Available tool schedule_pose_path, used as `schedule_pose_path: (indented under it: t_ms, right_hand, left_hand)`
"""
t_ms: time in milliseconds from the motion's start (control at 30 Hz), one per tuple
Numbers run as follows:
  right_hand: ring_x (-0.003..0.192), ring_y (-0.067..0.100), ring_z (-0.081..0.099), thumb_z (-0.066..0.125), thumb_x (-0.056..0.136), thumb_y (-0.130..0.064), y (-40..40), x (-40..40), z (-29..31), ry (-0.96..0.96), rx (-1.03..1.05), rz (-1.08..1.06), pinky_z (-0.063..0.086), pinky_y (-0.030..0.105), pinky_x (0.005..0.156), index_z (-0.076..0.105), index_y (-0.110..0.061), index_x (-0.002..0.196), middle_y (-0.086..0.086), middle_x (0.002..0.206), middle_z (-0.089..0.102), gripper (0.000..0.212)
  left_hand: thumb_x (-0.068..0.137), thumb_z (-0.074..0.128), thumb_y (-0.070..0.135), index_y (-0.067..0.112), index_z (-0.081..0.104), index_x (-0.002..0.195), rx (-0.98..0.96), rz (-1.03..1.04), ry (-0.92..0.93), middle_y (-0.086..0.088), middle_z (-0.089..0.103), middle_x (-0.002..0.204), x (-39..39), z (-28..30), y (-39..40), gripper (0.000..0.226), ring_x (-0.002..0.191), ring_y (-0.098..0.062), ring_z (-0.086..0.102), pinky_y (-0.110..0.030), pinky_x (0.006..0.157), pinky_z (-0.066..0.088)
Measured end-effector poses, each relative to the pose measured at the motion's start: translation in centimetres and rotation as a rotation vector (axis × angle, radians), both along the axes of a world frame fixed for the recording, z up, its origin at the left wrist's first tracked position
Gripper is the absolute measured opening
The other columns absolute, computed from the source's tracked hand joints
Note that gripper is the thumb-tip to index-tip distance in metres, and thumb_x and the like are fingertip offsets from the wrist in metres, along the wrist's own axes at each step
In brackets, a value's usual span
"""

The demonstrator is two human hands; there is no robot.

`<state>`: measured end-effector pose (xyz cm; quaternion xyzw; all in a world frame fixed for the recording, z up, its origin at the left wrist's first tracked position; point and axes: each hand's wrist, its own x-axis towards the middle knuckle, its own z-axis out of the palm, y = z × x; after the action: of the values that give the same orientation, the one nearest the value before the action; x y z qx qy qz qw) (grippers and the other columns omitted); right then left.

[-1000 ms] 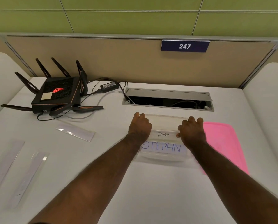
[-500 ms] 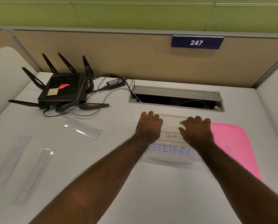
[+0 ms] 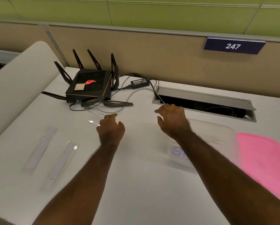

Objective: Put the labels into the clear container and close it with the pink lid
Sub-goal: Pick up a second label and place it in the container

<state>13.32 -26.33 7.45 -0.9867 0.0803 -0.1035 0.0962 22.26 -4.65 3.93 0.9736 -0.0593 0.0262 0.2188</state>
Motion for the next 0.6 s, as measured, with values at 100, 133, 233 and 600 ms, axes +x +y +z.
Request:
schedule_pose_path:
  t_ms: [100,133,233,600]
  right_hand:
    - [0.123,0.025,0.049,0.049,0.091,-0.031,4.0,2.9,-1.4,0.101,0.056,0.071,0.033,0.043,0.098,0.057,-0.023,0.129,0.001,0.135,0.057,0.040]
    - [0.128,0.023,0.045,0.048,0.091,-0.033,5.3,3.7,-2.1,0.154,0.072,0.091,0.031,0.043,0.101,0.053,-0.023,0.134,0.001,0.140,0.053,0.044]
    - [0.141,0.020,0.027,0.045,0.093,-0.036,8.7,5.5,-3.8,0.325,0.168,0.135,0.023,0.042,0.110,0.038,-0.024,0.144,0.000,0.152,0.039,0.053]
    - [0.142,0.025,0.027,0.048,0.089,-0.009,14.1,7.0,-4.4,0.581,0.510,0.099,0.024,0.049,0.116,0.030,-0.026,0.148,0.002,0.156,0.032,0.064]
  left_hand:
    - [0.086,0.056,0.023,0.015,0.054,0.131,-0.210,0.212,0.169,-0.012,0.056,0.134,1.9,-0.6,3.9,0.046,0.123,-0.032,0.049,-0.045,0.101,0.042]
    - [0.086,0.056,0.021,0.013,0.055,0.131,-0.253,0.257,0.221,-0.013,0.055,0.134,2.4,-1.1,4.8,0.046,0.124,-0.031,0.049,-0.043,0.102,0.041]
    - [0.087,0.054,0.015,0.009,0.062,0.120,-0.440,0.314,0.453,-0.014,0.058,0.132,3.7,-2.3,6.3,0.035,0.117,-0.030,0.056,-0.038,0.101,0.044]
    - [0.098,0.052,0.019,0.001,0.052,0.127,-1.163,0.473,0.910,-0.020,0.064,0.119,3.8,-1.3,4.6,0.035,0.098,-0.033,0.068,-0.040,0.081,0.058]
